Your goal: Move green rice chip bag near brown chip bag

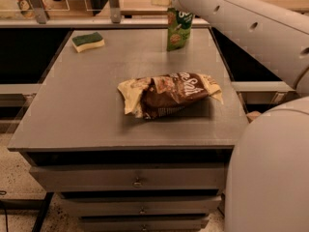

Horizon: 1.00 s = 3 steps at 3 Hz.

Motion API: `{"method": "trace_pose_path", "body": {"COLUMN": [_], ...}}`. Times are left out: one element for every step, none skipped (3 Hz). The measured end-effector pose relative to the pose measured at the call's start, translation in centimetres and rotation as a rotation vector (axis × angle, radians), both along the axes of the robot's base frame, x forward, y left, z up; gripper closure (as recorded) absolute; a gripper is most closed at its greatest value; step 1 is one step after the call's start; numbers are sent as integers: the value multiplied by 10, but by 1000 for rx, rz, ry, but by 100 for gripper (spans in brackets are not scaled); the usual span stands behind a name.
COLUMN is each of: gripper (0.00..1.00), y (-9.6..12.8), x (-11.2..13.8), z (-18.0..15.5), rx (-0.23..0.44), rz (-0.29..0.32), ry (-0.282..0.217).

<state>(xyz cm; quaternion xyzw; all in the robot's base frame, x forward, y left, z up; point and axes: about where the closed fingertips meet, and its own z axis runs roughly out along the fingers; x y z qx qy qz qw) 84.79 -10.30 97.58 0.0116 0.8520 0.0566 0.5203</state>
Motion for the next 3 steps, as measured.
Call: {"method": "trace_pose_path", "body": {"gripper": [0, 0, 18], "y": [0, 1, 4], "x": [7, 13, 17], "z": [-2, -6, -7], "rx": [21, 9, -34], "rz": [3, 6, 11], "ry": [-62, -95, -117]}}
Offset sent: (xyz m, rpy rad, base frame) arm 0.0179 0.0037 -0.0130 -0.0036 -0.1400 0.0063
